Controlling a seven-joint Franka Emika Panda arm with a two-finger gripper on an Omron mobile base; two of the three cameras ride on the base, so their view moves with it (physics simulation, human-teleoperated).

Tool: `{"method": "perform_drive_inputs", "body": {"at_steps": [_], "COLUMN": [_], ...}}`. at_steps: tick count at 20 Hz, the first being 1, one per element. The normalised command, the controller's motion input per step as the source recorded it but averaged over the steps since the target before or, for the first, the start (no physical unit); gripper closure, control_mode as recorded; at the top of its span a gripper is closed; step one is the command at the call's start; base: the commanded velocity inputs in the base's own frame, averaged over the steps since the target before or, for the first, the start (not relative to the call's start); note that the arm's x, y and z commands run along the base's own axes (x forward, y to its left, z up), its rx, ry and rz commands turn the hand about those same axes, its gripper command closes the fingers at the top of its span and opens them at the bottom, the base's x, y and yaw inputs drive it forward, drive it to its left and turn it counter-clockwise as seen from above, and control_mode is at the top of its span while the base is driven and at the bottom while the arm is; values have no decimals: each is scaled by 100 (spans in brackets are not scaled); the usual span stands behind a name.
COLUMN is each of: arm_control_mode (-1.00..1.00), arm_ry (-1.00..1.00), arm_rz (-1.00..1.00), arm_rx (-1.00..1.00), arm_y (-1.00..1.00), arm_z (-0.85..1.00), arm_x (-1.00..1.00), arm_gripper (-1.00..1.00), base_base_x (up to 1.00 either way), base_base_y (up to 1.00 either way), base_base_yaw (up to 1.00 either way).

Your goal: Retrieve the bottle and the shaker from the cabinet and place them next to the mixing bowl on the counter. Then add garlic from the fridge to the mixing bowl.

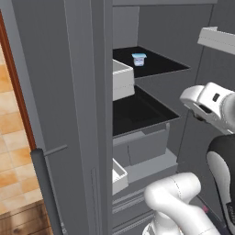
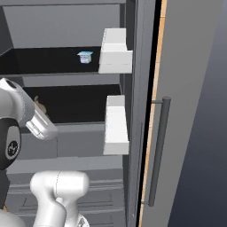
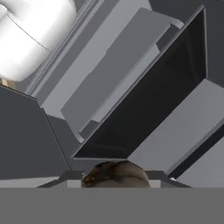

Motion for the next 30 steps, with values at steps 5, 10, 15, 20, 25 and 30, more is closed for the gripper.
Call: {"method": "perform_drive_inputs", "body": {"at_steps": [5, 10, 15, 20, 25, 30], "arm_control_mode": [-100, -100, 100, 100, 100, 100], "arm_ry": [1, 0, 0, 0, 0, 0], "arm_rz": [0, 0, 0, 0, 0, 0], "arm_rx": [3, 0, 0, 0, 0, 0], "arm_y": [0, 0, 0, 0, 0, 0], "arm_z": [0, 0, 0, 0, 0, 0], "arm_x": [-2, -8, 0, 0, 0, 0], "arm_gripper": [100, 100, 100, 100, 100, 100], "base_base_x": [0, 0, -31, -40, -41, -44], "base_base_y": [0, 0, 0, 0, 1, 6], "base_base_yaw": [0, 0, 0, 0, 2, 2]}}
